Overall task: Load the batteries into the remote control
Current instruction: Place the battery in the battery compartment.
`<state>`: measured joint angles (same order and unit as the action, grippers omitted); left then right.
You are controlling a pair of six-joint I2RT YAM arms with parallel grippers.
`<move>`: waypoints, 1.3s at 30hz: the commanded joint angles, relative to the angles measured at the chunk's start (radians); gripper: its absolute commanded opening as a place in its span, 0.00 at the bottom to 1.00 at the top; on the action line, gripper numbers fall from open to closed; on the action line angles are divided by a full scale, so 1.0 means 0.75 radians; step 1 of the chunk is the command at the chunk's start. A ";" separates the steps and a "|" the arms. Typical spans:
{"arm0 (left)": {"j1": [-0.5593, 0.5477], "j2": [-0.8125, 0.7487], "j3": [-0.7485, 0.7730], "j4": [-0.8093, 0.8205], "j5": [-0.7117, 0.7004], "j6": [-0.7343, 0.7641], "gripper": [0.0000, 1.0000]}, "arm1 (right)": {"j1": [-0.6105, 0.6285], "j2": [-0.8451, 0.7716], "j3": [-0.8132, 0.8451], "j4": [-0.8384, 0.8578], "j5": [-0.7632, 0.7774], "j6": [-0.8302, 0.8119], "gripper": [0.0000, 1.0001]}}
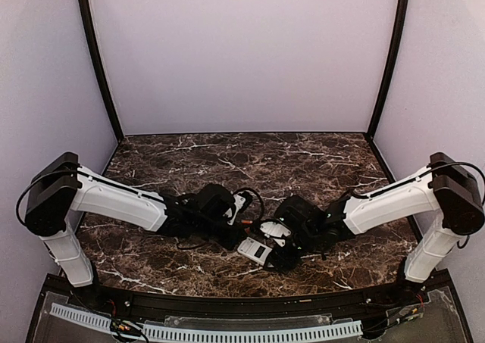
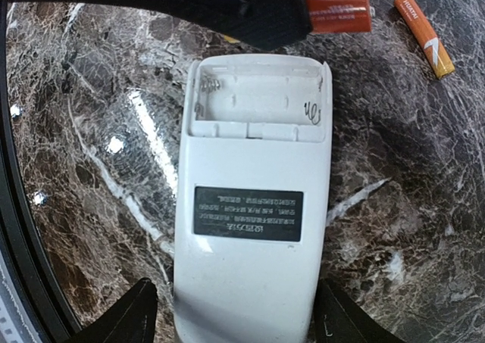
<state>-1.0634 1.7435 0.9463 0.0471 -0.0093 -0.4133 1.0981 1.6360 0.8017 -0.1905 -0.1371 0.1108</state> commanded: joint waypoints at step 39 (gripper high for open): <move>-0.018 0.061 -0.063 -0.055 -0.044 0.056 0.11 | 0.018 -0.027 -0.081 -0.041 -0.046 0.086 0.64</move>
<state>-1.0767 1.7859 0.9257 0.0765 -0.0059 -0.3882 1.1000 1.6238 0.7719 -0.1413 -0.1440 0.1490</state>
